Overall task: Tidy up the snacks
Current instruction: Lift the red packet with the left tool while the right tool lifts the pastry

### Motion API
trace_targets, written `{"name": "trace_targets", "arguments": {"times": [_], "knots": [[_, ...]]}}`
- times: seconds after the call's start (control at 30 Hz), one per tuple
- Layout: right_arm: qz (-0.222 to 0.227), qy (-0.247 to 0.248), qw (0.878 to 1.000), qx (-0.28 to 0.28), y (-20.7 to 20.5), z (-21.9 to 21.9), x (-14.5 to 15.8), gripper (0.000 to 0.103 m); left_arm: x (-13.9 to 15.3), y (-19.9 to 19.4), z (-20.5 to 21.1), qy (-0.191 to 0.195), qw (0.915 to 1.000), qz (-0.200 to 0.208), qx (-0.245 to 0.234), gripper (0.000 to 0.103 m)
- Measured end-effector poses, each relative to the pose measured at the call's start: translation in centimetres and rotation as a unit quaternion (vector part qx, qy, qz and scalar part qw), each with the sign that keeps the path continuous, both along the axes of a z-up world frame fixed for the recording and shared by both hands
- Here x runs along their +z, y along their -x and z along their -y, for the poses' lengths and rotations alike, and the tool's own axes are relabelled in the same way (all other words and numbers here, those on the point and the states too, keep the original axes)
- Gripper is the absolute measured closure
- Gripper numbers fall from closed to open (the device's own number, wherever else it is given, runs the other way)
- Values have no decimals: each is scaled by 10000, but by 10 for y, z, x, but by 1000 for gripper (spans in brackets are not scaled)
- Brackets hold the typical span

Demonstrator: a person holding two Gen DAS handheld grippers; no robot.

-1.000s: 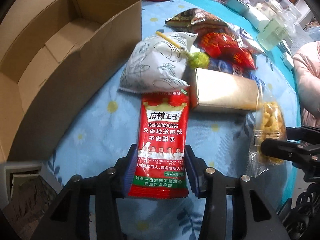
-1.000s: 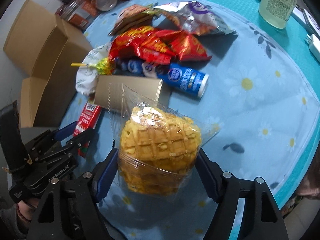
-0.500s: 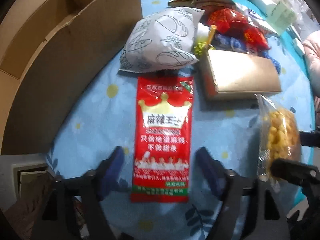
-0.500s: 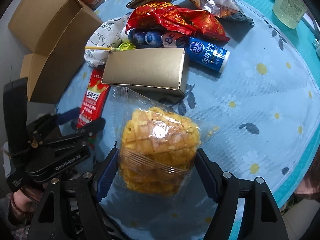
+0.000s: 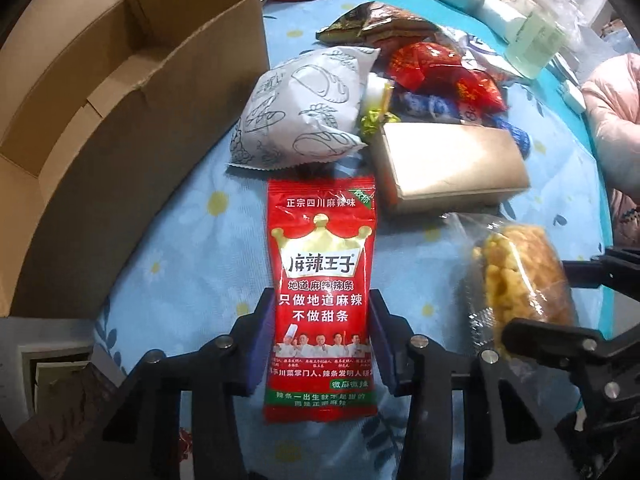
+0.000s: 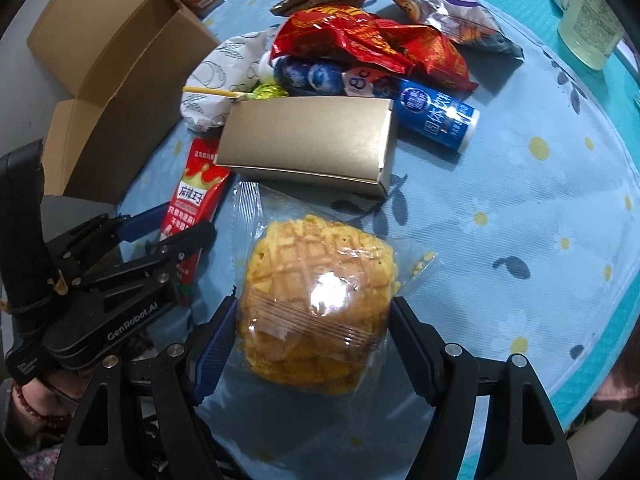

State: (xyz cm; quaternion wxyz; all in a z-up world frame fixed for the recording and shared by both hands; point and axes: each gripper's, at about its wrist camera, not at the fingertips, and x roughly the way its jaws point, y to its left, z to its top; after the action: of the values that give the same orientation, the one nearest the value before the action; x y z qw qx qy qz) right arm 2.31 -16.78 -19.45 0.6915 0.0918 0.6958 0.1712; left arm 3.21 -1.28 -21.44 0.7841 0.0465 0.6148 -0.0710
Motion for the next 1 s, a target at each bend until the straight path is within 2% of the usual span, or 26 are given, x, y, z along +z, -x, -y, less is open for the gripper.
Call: {"name": "trace_targets", "arguments": {"times": [0.1,0.2,0.57,0.8,1.0], "knots": [[29,-100,9999,28,4,-1,1,29,10,10,1,61,10000,17,49,59],[66,-201,9998,53,8,-1,2,30,18,0,9,104,9999,52,127,59],[248,-577,9977,243,18,-6,18,31,59,29,-1,133,9977,481,451,59],[419,-798,9948,480,23,-11,39,32,88,44,-6,104,9939,829,713,59],[622,-941,9909,732,22,-22,60,32,114,53,-15,253,9878,1108,1067,59]]}}
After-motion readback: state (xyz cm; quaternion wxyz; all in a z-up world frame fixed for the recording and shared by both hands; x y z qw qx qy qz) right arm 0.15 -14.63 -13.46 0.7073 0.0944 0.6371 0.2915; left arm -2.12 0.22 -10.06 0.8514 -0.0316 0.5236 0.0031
